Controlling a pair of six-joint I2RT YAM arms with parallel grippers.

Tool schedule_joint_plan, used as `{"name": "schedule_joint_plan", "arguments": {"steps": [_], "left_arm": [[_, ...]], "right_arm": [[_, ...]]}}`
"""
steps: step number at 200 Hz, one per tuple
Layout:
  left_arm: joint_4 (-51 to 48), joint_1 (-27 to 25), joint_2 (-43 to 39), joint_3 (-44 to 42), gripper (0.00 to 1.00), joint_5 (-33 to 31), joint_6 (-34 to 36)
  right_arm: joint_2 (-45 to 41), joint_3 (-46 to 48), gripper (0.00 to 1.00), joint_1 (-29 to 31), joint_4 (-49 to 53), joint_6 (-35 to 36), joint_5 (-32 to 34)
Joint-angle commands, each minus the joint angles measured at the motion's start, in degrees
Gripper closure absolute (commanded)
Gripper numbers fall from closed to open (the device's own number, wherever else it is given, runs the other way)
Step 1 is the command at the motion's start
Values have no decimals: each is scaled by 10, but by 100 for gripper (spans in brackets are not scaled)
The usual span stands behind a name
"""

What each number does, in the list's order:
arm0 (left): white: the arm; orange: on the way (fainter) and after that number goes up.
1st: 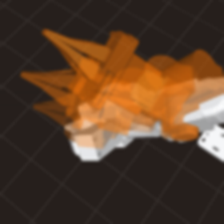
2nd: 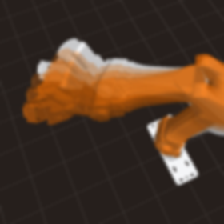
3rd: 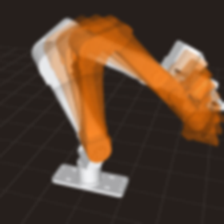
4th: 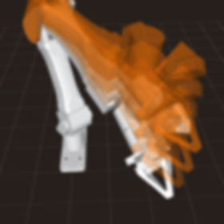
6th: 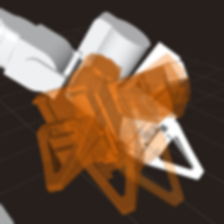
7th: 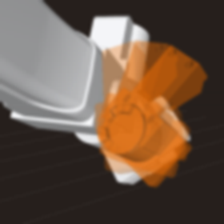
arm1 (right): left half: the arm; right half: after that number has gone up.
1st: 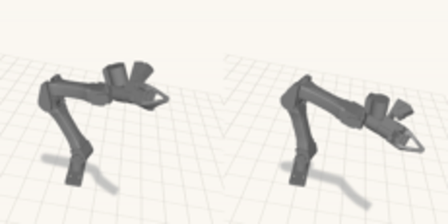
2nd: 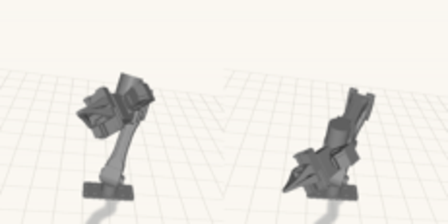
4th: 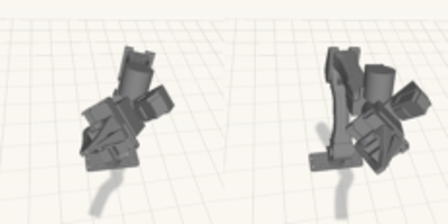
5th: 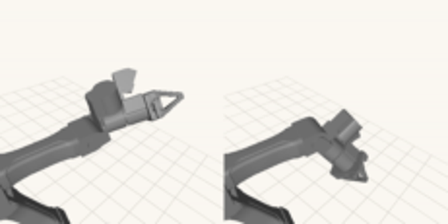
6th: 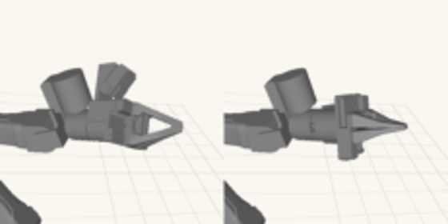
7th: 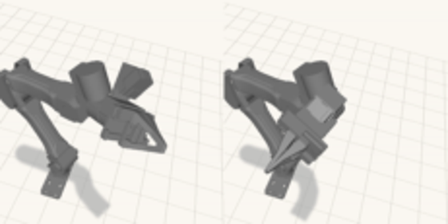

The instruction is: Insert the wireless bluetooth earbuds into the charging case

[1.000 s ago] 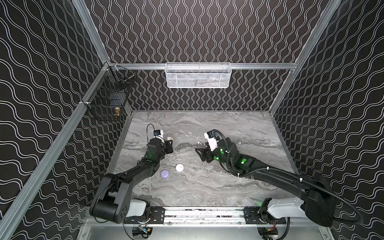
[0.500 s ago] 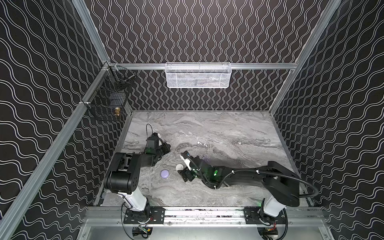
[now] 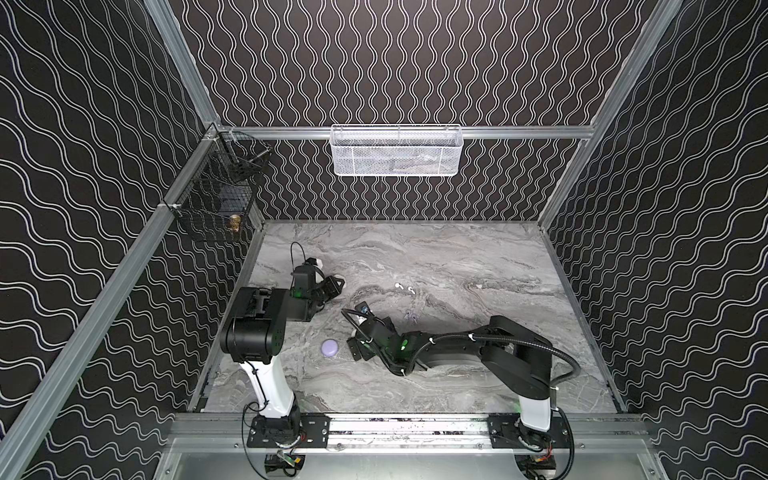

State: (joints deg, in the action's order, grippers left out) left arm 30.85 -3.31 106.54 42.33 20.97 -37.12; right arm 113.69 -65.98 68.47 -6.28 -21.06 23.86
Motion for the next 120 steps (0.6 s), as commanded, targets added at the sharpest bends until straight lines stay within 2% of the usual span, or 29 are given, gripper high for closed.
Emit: {"name": "schedule_joint_plan", "arguments": {"steps": [1,28,59,81,120], "left_arm": [[-95,1,-7,-11,57,-34,9],[-125,0,-24,-12,36,-63,15],[-145,1,-51,-18,29,-89,22],[-166,0,-92,-27,19,-121,34],[-171,0,-158,-54,14,-167,41]], "right_arm": [[15,-14,1,5,19,-14,6],[36,-32,1,10,36,-20,14],[51,-41,1,10,57,-31,38],[53,-41,1,9,63,-35,52],[41,-22,1,5,63,-39,74]]}}
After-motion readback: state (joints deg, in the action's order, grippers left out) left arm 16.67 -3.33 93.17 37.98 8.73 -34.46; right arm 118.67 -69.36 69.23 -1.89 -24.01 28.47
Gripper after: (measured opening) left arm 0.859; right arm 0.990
